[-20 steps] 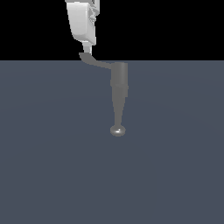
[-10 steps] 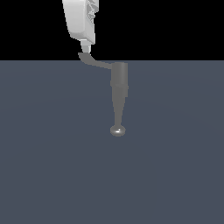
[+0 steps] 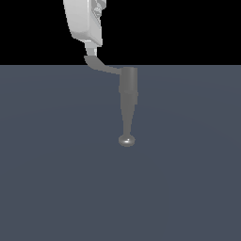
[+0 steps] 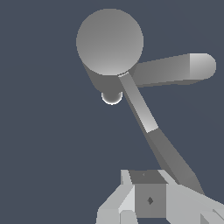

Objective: Turn on the faucet by rotating a designated handle.

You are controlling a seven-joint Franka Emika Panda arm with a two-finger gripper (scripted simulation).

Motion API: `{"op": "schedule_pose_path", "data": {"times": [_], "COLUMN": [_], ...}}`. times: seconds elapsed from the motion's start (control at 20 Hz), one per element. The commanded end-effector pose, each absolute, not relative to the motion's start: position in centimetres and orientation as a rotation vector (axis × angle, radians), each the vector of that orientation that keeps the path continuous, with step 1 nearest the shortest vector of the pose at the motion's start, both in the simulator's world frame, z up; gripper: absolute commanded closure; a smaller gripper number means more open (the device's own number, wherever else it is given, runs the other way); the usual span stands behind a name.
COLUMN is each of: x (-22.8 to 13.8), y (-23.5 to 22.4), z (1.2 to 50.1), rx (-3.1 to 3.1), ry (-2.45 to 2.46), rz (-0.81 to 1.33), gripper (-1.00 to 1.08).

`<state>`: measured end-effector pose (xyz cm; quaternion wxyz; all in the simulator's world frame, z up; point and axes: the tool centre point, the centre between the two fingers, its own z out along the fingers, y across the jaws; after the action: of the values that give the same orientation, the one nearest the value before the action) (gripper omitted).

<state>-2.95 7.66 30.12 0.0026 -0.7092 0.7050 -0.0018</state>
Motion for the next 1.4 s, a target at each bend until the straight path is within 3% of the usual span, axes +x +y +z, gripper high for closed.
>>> {"op": "schedule_pose_path", "data": {"times": [0.0,1.35], "x": [-3.9,-10.3], "y": [7.7,2.1], "z": [30.0,30.0], "rx": [-2.23,-2.229], "ry": [2.213,2.213], "rz": [0.0,-0.001], "gripper": [1.08,1.08]}}
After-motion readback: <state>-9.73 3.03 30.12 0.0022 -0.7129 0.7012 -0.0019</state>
